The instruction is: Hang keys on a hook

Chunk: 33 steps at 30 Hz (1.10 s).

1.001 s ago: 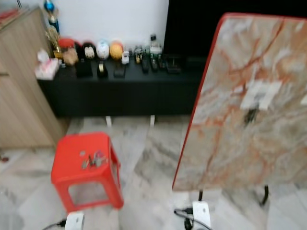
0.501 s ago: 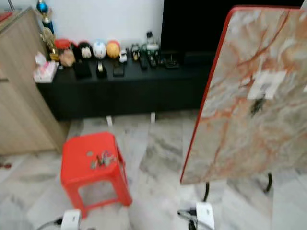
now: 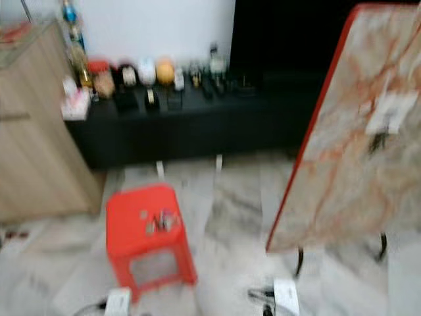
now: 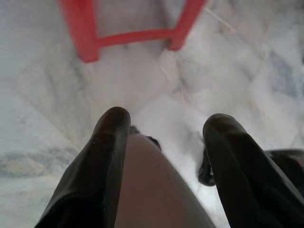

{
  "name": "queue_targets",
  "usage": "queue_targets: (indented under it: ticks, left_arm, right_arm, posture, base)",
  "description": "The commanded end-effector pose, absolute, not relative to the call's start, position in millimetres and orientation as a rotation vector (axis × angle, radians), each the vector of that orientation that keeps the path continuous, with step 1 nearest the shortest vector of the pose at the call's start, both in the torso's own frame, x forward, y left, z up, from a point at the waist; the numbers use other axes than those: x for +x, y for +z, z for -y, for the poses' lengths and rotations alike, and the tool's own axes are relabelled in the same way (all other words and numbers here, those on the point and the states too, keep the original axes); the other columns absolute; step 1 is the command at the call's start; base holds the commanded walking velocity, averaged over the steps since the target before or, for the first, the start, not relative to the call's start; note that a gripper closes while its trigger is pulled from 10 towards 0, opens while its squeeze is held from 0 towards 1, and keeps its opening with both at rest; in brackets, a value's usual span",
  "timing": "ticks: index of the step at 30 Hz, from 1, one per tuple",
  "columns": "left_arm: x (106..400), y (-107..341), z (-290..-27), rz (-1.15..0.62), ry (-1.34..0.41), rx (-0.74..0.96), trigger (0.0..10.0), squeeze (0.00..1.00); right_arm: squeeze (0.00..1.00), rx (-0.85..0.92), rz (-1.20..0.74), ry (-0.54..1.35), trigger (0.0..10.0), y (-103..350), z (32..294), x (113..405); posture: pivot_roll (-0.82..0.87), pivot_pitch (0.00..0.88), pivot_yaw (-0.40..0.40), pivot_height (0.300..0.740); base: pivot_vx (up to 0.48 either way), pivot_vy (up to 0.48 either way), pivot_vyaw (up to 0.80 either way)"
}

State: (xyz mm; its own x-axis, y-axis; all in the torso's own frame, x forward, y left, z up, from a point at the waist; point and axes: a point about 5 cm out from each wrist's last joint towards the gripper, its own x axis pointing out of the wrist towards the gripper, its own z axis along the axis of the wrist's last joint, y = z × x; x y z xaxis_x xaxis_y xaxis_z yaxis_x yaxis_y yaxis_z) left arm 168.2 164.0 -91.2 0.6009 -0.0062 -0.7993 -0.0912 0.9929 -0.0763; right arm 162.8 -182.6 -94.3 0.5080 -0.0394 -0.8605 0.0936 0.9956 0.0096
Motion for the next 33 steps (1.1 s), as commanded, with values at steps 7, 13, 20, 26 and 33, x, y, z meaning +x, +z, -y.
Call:
queue_targets:
  ticks: [7, 13, 20, 26, 33]
  left_arm:
    - [161.4, -95.7, -142.2, -0.973, 0.034, -0.105, 10.0, 0.00]
    - [161.9, -95.5, -138.2, -0.971, 0.029, -0.104, 10.0, 0.00]
    - [161.0, -95.8, -145.7, -0.971, 0.038, -0.102, 10.0, 0.00]
    - [160.6, -95.9, -147.5, -0.972, 0.038, -0.107, 10.0, 0.00]
    - [160.1, -96.1, -147.6, -0.973, 0.037, -0.109, 10.0, 0.00]
  right_arm:
    - [0.00, 0.049, -1.022, -0.076, 10.0, -92.6, 184.3, 166.3]
    - [0.00, 0.054, -1.023, -0.078, 10.0, -92.7, 184.2, 166.1]
    - [0.00, 0.053, -1.022, -0.076, 10.0, -92.6, 183.8, 166.3]
    - [0.00, 0.052, -1.023, -0.076, 10.0, -92.6, 183.8, 166.3]
    - [0.00, 0.049, -1.024, -0.075, 10.0, -92.7, 184.2, 166.1]
  posture:
    - [0.04, 0.000, -0.077, 0.740]
    - [0.04, 0.000, -0.076, 0.740]
    - [0.04, 0.000, -0.075, 0.740]
    - [0.04, 0.000, -0.075, 0.740]
    - [0.04, 0.000, -0.076, 0.740]
  base:
    - [0.000, 0.306, 0.00]
    - [0.000, 0.304, 0.00]
    - [0.000, 0.304, 0.00]
    - [0.000, 0.306, 0.00]
    - [0.000, 0.305, 0.00]
